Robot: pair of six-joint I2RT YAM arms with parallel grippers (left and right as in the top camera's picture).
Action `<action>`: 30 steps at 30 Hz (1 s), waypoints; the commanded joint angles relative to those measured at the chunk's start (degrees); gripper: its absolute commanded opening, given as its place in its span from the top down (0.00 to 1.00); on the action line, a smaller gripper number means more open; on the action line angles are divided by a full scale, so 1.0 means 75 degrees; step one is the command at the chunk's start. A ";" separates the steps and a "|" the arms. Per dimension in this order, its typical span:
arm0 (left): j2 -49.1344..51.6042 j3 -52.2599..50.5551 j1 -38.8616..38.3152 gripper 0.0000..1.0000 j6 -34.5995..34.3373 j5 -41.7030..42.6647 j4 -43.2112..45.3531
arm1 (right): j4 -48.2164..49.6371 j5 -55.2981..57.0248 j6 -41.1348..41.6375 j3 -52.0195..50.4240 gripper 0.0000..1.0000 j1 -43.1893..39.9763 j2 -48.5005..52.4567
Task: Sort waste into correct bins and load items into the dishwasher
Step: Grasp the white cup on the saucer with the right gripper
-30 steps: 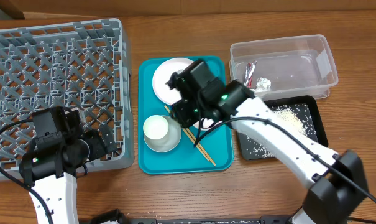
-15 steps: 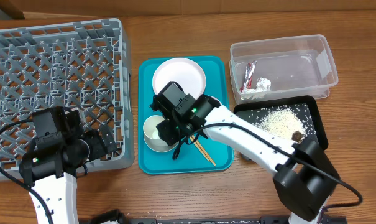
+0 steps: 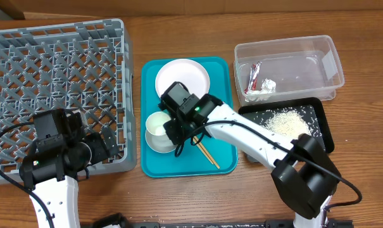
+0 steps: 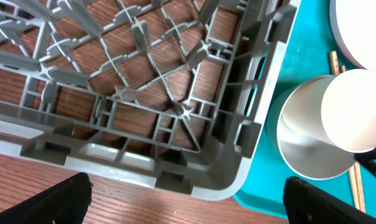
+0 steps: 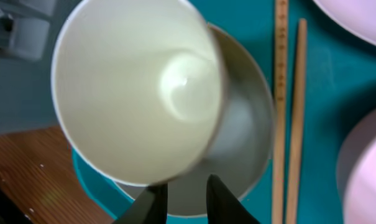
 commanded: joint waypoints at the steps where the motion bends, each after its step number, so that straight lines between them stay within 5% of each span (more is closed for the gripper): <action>1: 0.0017 0.0166 0.0064 0.00 0.0082 0.0090 0.0038 | -0.0274 0.0105 0.0201 0.0306 0.72 -0.0172 -0.0265; 6: 0.0017 0.0166 0.0064 0.00 0.0082 0.0090 0.0070 | -0.0210 0.0105 0.0201 0.0568 0.57 -0.0262 -0.0673; 18: 0.0017 0.0166 0.0064 0.00 0.0026 0.0090 0.0055 | 0.0178 0.0114 0.0294 0.0568 0.57 -0.0189 0.0137; 30: 0.0017 0.0166 0.0064 0.00 0.0023 0.0090 0.0058 | 0.0087 0.0178 0.0402 0.0670 0.90 -0.0414 0.0079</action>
